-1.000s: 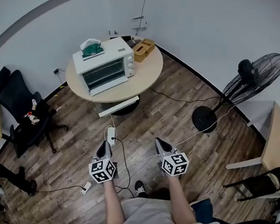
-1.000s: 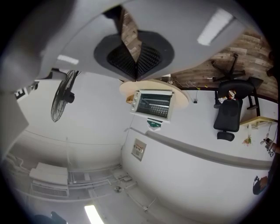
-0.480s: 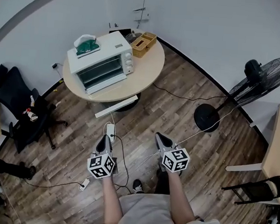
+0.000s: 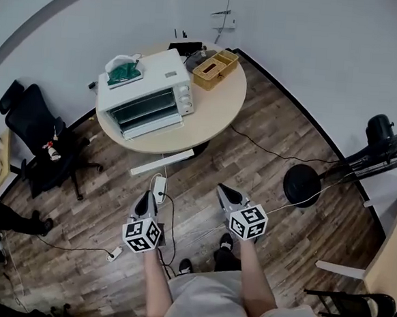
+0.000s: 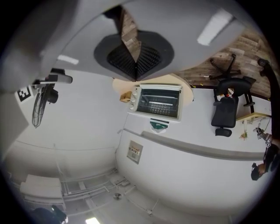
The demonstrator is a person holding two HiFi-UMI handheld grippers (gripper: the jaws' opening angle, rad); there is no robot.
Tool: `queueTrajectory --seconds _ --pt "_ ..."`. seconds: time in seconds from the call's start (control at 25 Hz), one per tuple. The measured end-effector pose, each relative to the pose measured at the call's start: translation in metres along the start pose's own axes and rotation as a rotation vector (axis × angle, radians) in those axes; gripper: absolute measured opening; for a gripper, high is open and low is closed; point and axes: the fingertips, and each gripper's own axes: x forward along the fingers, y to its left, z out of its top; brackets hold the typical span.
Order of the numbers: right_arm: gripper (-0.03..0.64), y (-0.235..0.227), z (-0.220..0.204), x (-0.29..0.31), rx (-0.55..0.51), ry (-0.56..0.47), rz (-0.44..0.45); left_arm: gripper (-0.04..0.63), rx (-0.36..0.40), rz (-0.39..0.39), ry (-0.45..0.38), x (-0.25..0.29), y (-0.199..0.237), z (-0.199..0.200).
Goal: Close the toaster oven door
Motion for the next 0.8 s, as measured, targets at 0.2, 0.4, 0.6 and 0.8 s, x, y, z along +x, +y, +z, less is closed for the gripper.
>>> queueTrajectory --seconds 0.2,0.4,0.6,0.8 --pt "0.000 -0.036 0.005 0.012 -0.014 0.047 0.050 0.057 -0.017 0.068 0.011 0.010 -0.014 -0.005" --pt "0.000 -0.061 0.007 0.020 -0.087 0.102 0.081 0.057 -0.056 0.127 0.029 0.009 -0.018 -0.021" --pt "0.000 -0.078 0.006 0.041 -0.160 0.153 0.096 0.057 -0.094 0.146 0.054 0.006 -0.018 -0.038" --pt "0.000 -0.073 0.010 0.070 -0.192 0.171 0.088 0.057 -0.134 0.150 0.045 0.007 0.001 -0.040"
